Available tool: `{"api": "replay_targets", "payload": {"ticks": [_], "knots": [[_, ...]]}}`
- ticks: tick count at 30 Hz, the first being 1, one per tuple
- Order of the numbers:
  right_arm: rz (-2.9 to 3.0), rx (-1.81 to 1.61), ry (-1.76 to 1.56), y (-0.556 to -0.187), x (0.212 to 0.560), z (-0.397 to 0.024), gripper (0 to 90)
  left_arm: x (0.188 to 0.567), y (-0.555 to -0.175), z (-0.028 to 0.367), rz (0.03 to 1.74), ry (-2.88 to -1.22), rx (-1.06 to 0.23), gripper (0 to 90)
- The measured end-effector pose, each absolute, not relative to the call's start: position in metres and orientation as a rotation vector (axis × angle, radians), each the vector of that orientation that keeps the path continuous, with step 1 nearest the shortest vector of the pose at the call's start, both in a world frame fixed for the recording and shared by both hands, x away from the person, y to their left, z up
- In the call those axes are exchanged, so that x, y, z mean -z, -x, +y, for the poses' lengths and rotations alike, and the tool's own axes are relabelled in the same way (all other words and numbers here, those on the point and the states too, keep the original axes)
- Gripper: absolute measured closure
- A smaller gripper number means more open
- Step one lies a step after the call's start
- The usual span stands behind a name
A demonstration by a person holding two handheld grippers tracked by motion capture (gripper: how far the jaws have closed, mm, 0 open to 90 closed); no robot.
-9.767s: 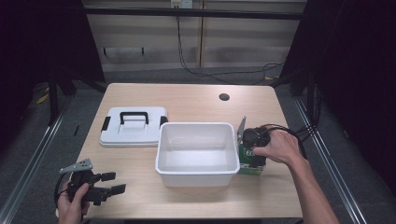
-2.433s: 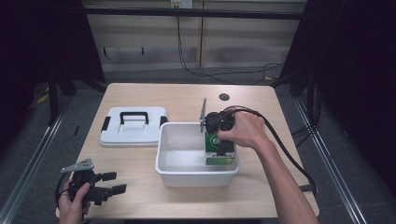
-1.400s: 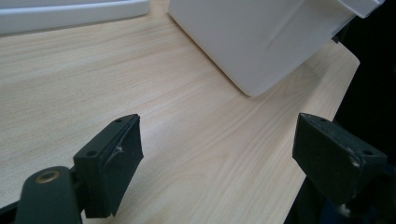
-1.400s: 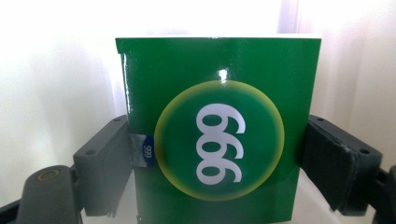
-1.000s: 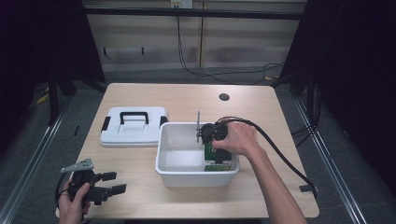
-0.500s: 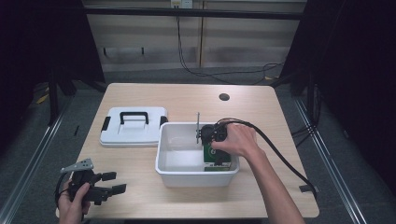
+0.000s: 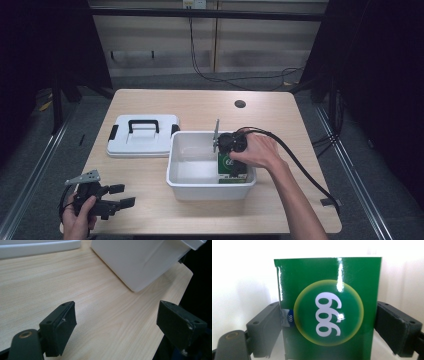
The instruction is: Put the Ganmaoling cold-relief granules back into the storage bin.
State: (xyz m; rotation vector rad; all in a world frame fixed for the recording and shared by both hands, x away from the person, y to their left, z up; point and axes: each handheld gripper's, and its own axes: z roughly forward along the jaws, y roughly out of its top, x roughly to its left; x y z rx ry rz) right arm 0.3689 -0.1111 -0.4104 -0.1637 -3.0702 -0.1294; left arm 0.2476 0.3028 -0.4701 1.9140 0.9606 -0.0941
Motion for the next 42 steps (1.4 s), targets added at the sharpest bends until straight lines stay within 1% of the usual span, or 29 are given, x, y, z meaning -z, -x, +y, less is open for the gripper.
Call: {"api": "replay_targets", "payload": {"ticks": [2, 13, 14, 15, 16, 26, 30, 34, 42], "knots": [[-3.077, 0.16, 0.164, -0.369, 0.409, -0.112, 10.1, 0.47, -0.247, 0.303, 0.963, -1.913, 0.093, 16.0], [-3.053, 0.398, 0.243, -0.366, 0.387, -0.132, 10.8, 0.47, -0.247, 0.303, 0.962, -1.913, 0.091, 16.0], [-3.041, 0.475, 0.247, -0.367, 0.383, -0.137, 12.2, 0.47, -0.247, 0.303, 0.957, -1.912, 0.09, 16.0], [-3.041, 0.475, 0.247, -0.367, 0.383, -0.137, 12.2, 0.47, -0.247, 0.303, 0.956, -1.912, 0.09, 16.0], [-3.027, 0.549, 0.27, -0.366, 0.379, -0.143, 12.5, 0.47, -0.248, 0.303, 0.954, -1.916, 0.086, 16.0], [-3.011, 0.791, 0.358, -0.357, 0.362, -0.167, 12.9, 0.47, -0.248, 0.303, 0.955, -1.916, 0.086, 16.0], [-3.013, 0.949, 0.373, -0.349, 0.356, -0.178, 13.2, 0.47, -0.247, 0.303, 0.957, -1.913, 0.087, 16.0], [-3.02, 1.0, 0.41, -0.346, 0.355, -0.184, 13.2, 0.47, -0.247, 0.303, 0.96, -1.913, 0.088, 16.0], [-2.997, 1.161, 0.575, -0.333, 0.354, -0.211, 13.5, 0.47, -0.247, 0.303, 0.959, -1.911, 0.085, 16.0]]}}
